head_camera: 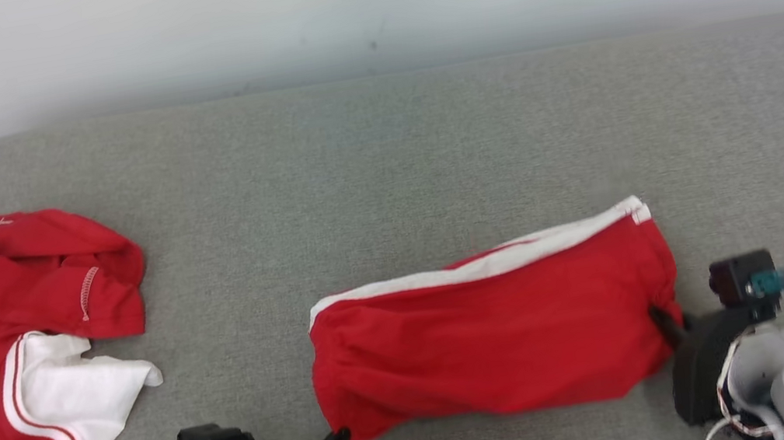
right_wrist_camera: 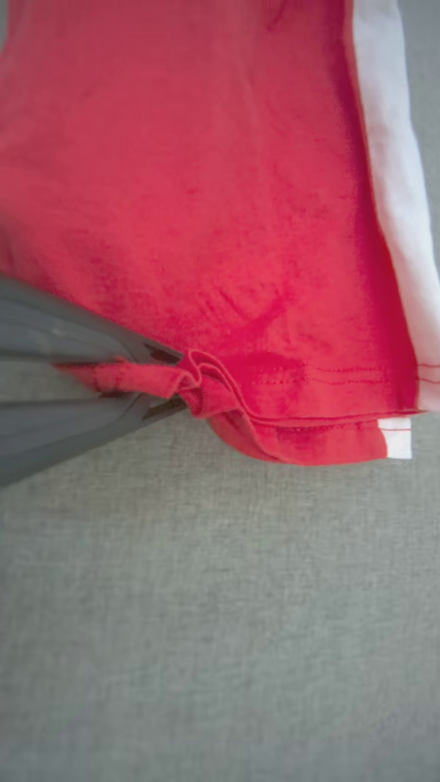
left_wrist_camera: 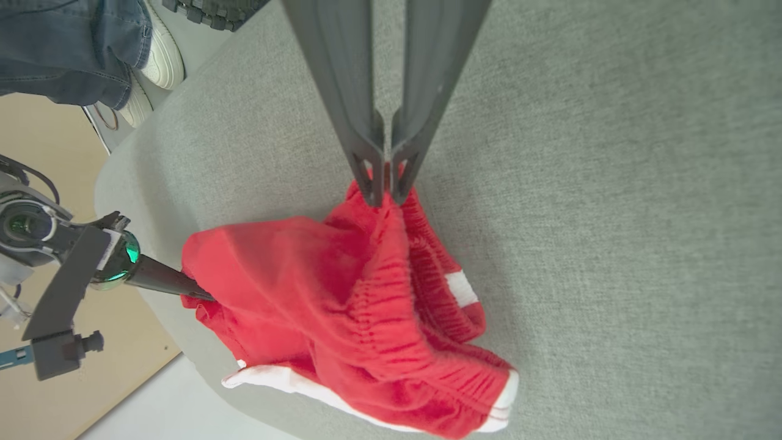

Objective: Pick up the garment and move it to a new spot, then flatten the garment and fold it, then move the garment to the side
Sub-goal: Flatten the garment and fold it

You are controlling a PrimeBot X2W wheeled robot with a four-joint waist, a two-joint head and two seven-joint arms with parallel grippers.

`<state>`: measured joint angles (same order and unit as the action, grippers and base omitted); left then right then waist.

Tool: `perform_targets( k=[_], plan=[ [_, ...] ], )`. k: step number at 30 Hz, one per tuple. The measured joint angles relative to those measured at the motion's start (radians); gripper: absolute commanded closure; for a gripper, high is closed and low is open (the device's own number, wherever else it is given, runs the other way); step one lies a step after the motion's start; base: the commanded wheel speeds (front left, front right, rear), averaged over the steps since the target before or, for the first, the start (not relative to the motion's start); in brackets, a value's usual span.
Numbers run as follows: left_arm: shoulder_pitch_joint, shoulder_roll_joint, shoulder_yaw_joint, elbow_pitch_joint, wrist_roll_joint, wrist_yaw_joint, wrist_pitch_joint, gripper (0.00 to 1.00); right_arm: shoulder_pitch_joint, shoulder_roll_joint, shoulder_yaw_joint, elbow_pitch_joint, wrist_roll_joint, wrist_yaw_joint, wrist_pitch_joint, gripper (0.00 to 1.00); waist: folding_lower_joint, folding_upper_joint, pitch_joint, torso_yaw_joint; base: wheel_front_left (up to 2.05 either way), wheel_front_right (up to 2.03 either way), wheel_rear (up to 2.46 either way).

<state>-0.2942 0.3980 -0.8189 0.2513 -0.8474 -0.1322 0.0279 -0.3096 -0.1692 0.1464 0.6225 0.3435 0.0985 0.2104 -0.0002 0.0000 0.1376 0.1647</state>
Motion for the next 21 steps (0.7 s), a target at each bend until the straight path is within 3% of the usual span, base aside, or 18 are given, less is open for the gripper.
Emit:
perform_targets(
  k=[6,7,8,9,16,21],
  plan=[
    [0.036,0.029,-0.011,-0.014,-0.032,0.0,0.046,1.0,0.12,0.029,-0.013,-0.109,0.025,-0.007,-0.008,1.0,0.0,0.0,-0.016,-0.035,0.0,0.0,0.0],
    [0.04,0.032,-0.012,-0.014,-0.038,0.0,0.055,0.8,0.131,0.03,-0.013,-0.123,0.026,-0.007,-0.007,1.0,0.0,0.0,-0.017,-0.041,0.0,0.0,0.0],
    [0.041,0.034,-0.013,-0.014,-0.04,0.0,0.065,0.42,0.142,0.031,-0.012,-0.138,0.026,-0.008,-0.002,0.84,0.0,0.0,-0.018,-0.046,0.0,0.0,0.0],
    [0.041,0.036,-0.013,-0.012,-0.04,0.0,0.072,0.0,0.152,0.033,-0.015,-0.153,0.027,-0.012,0.001,0.0,0.0,0.0,-0.018,-0.052,0.0,0.0,0.0],
    [0.039,0.066,-0.003,-0.009,-0.032,0.029,0.104,0.0,0.195,0.009,-0.026,-0.265,0.004,-0.065,0.001,0.0,0.0002,0.0,-0.023,-0.078,0.0,0.0,0.0],
    [0.045,0.09,0.011,0.0,-0.019,0.102,0.123,0.0,0.198,0.004,-0.047,-0.367,-0.011,-0.101,-0.039,0.0,0.0002,0.0,-0.035,-0.088,0.0,0.0,0.0]
  ],
)
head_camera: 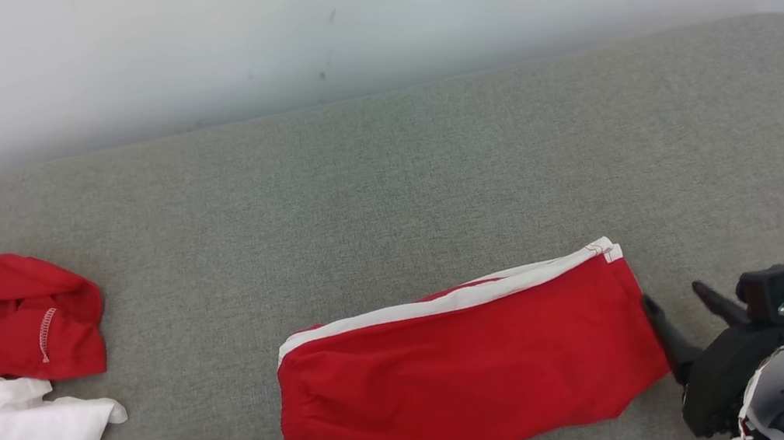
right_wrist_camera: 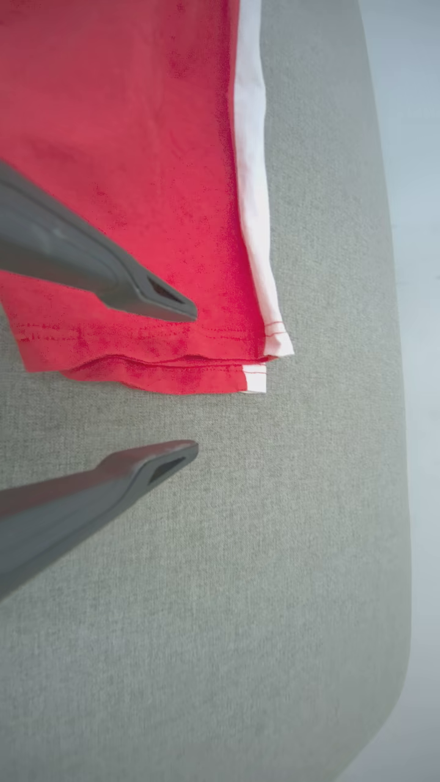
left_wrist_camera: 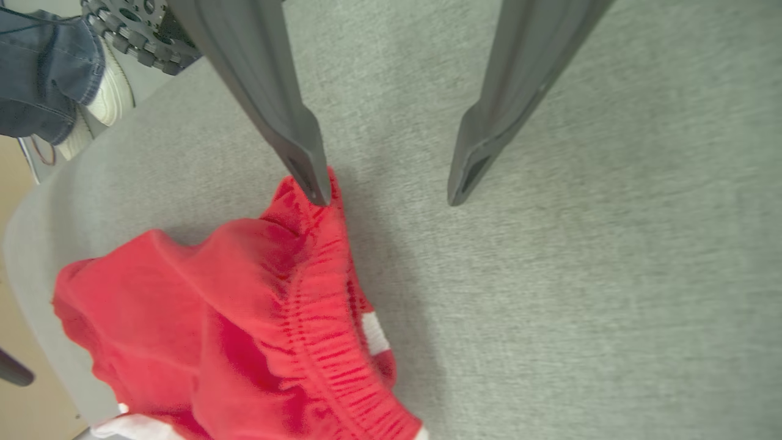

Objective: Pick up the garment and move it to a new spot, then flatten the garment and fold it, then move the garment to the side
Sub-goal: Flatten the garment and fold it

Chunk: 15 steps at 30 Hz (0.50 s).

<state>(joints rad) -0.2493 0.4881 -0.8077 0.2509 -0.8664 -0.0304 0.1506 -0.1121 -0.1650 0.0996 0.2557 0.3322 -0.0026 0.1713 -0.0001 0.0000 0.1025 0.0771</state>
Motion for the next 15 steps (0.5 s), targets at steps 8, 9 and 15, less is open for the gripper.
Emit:
perform_targets(
  k=[8,9,15],
  plan=[
    [0.038,0.032,0.139,-0.058,0.088,0.153,-0.176,0.0,0.057,0.005,-0.08,-0.147,-0.011,-0.072,-0.135,0.0,0.0,0.0,-0.027,-0.005,0.0,0.0,0.0],
    [0.042,0.021,0.159,-0.068,0.093,0.153,-0.216,0.0,0.068,0.013,-0.095,-0.161,-0.011,-0.078,-0.159,0.0,0.0,0.0,-0.031,-0.004,0.0,0.0,0.0],
    [0.095,-0.051,0.254,-0.143,0.165,0.162,-0.443,0.0,0.142,0.066,-0.118,-0.21,-0.009,-0.087,-0.27,0.0,0.0,0.0,-0.062,0.003,0.0,0.0,0.0]
  ],
)
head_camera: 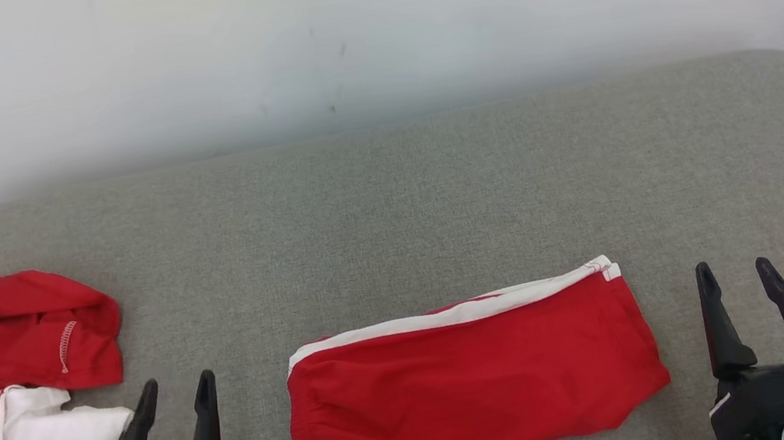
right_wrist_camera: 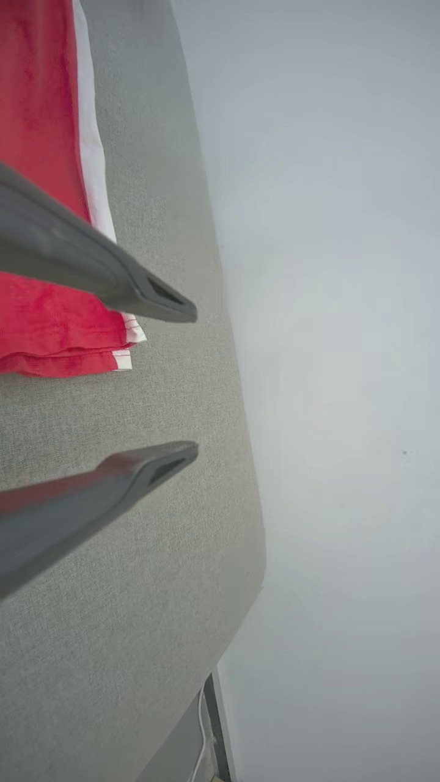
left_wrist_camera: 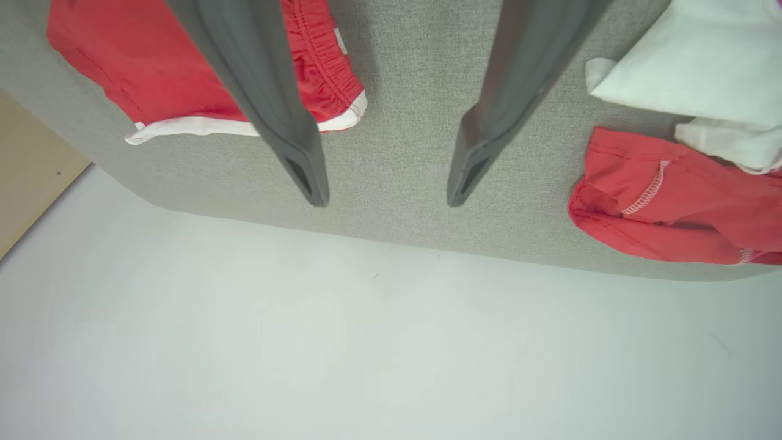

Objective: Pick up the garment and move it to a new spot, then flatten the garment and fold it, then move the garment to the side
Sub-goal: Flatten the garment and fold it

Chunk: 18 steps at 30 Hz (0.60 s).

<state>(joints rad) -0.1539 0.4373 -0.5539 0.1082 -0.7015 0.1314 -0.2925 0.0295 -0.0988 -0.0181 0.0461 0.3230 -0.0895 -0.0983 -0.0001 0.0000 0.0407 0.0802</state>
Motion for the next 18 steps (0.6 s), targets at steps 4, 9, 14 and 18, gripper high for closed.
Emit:
perform_targets(
  k=[4,9,14,18],
  plan=[
    [0.055,-0.066,0.089,0.019,0.039,0.0,0.021,0.0,0.011,0.017,-0.012,-0.008,0.011,-0.004,-0.071,0.0,0.0,0.0,-0.009,0.004,0.0,0.0,0.0],
    [0.101,-0.166,0.211,0.037,0.078,0.0,0.031,0.0,0.011,0.025,-0.038,0.019,0.015,-0.016,-0.128,0.0,0.0001,0.0,-0.028,0.009,0.0,0.0,0.0],
    [0.133,-0.212,0.26,-0.004,0.153,0.0,0.033,0.0,0.011,0.031,-0.044,0.051,0.016,-0.017,-0.131,0.0,0.0001,0.0,-0.048,0.015,0.0,0.0,0.0],
    [0.156,-0.195,0.244,-0.027,0.211,0.0,0.033,0.0,-0.004,0.035,-0.016,0.072,0.01,-0.017,-0.132,0.0,0.0001,0.0,-0.05,0.013,0.0,0.0,0.0]
  ],
)
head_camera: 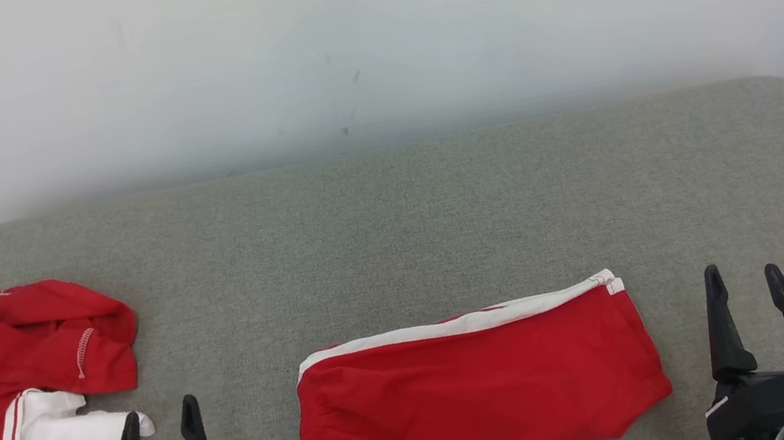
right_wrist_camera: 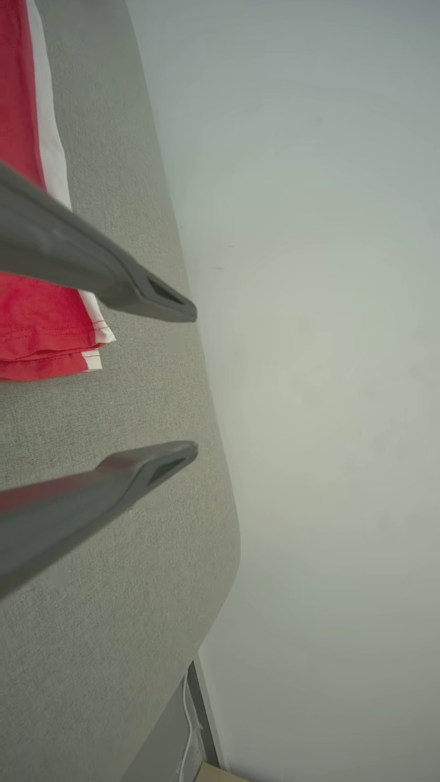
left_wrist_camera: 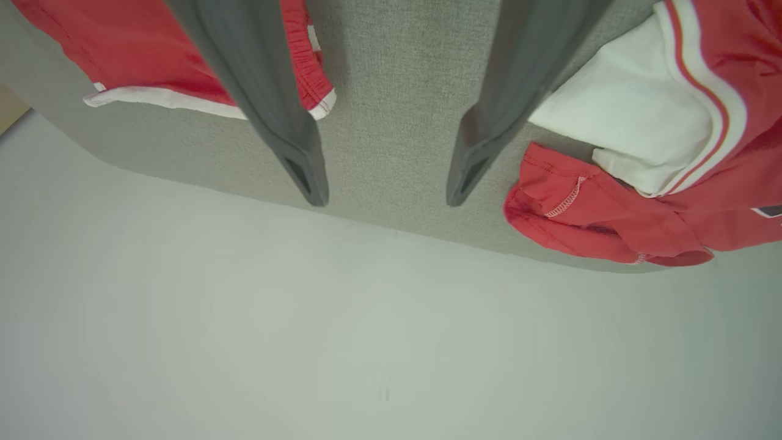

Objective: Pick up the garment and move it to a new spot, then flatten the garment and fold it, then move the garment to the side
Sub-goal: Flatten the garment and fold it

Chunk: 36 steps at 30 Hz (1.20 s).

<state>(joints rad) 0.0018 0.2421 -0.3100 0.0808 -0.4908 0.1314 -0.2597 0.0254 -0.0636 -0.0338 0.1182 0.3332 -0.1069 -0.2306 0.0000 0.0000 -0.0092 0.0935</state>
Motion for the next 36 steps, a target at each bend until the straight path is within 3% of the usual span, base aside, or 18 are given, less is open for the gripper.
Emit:
perform_targets(
  k=[18,24,36],
  plan=[
    [0.021,0.017,-0.018,-0.033,0.1,-0.006,0.0,0.0,-0.02,0.003,0.007,0.044,0.001,-0.003,-0.013,0.0,0.0,0.0,0.038,-0.001,0.0,0.0,0.0],
    [0.012,0.012,-0.017,-0.032,0.104,-0.01,0.0,0.0,-0.048,-0.002,0.034,0.105,-0.002,-0.005,0.096,0.0,0.0,0.0,0.046,0.01,0.0,0.0,0.0],
    [0.008,-0.005,-0.027,-0.015,0.112,-0.036,0.0,0.0,-0.163,-0.047,0.045,0.204,-0.026,-0.012,0.459,0.0,0.0,0.0001,0.045,0.032,0.0,0.0,0.0]
  ],
)
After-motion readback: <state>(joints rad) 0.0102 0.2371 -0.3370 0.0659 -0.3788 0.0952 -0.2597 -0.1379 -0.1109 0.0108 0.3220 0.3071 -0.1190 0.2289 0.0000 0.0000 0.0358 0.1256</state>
